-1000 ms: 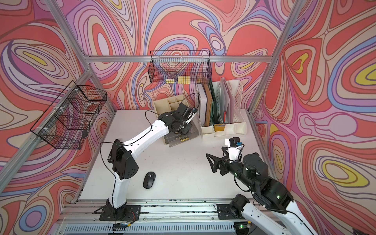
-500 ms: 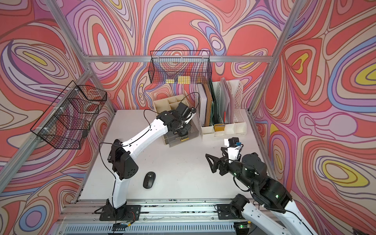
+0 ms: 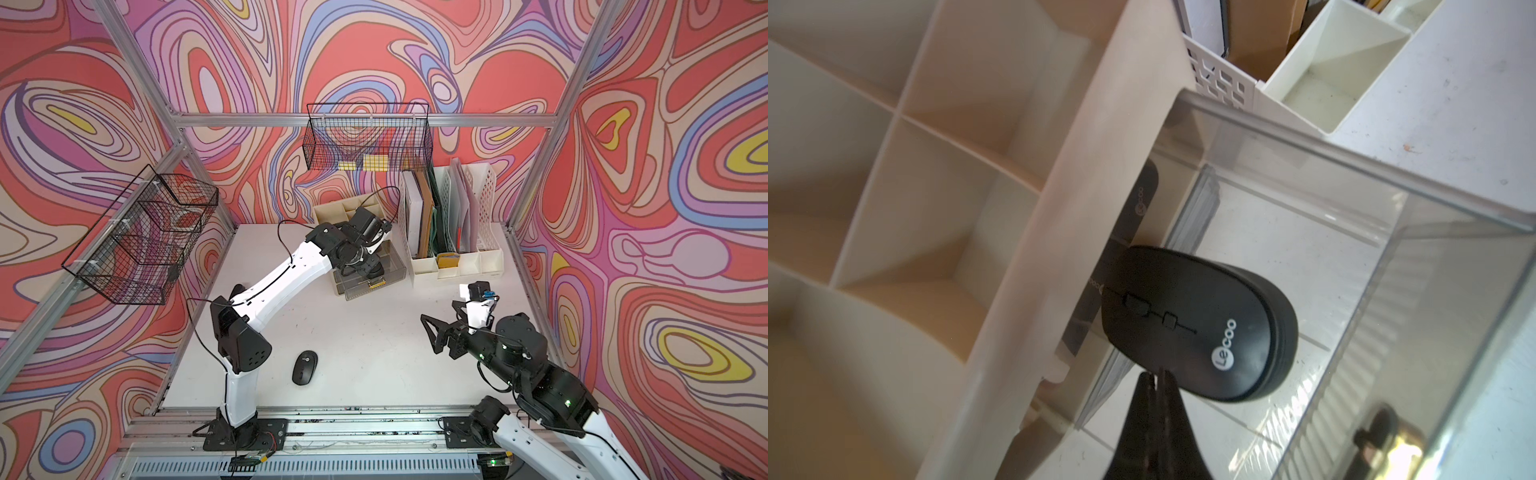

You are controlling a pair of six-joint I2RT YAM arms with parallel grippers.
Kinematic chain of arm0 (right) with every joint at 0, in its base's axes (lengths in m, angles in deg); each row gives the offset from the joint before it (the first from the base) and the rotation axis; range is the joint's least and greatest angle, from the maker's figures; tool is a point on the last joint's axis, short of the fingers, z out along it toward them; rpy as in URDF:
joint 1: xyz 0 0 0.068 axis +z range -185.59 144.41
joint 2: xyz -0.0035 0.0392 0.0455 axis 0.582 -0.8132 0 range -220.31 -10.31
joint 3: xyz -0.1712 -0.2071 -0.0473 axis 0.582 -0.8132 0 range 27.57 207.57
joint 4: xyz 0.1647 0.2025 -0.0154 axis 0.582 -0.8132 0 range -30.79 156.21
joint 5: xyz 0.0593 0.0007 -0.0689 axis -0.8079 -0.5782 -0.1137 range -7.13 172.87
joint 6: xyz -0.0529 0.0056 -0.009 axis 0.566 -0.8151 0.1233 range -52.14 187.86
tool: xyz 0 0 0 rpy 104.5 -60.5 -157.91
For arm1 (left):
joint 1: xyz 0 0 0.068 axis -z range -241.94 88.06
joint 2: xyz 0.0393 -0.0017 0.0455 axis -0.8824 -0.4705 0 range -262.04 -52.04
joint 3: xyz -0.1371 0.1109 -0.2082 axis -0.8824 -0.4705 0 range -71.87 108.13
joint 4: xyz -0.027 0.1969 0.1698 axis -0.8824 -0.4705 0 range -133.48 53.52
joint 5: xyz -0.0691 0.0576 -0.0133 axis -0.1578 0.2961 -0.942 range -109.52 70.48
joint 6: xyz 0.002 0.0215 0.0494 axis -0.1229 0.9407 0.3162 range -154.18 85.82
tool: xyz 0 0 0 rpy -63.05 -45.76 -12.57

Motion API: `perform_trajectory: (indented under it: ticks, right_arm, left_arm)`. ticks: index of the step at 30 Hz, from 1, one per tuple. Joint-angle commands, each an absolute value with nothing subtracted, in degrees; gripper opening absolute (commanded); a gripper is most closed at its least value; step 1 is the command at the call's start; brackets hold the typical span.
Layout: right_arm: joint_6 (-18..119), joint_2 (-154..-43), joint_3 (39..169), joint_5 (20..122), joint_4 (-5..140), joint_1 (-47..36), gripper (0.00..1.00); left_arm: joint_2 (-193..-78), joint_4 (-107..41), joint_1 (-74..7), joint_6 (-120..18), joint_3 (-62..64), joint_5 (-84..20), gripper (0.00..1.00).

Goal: Take the mice out of the drawer
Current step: Adjust the mouse in the drawer.

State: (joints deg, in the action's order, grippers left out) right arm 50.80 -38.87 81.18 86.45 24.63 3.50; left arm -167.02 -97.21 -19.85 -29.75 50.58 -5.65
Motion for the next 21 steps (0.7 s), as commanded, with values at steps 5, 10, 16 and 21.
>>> perform_trajectory:
  ticks: [5, 10, 16, 21]
  right_arm:
    - [51.23, -39.21, 81.79, 86.03, 24.46, 3.52, 0.97]
    - [51.60, -40.28, 82.16, 85.89, 24.42, 3.52, 0.97]
    - [51.48, -40.58, 82.09, 85.31, 24.77, 3.53, 0.97]
    - [51.51, -40.72, 82.33, 85.46, 24.52, 3.56, 0.97]
  left_arm:
    - [-164.92, -103.38, -19.49, -30.39, 48.78, -6.90, 0.00]
    - [-166.02, -103.89, -19.50, -30.75, 48.71, -8.05, 0.00]
    - [-167.93, -104.13, -19.50, -30.84, 48.96, -9.82, 0.00]
    - [-169.67, -104.98, -19.51, -30.99, 49.98, -10.52, 0.00]
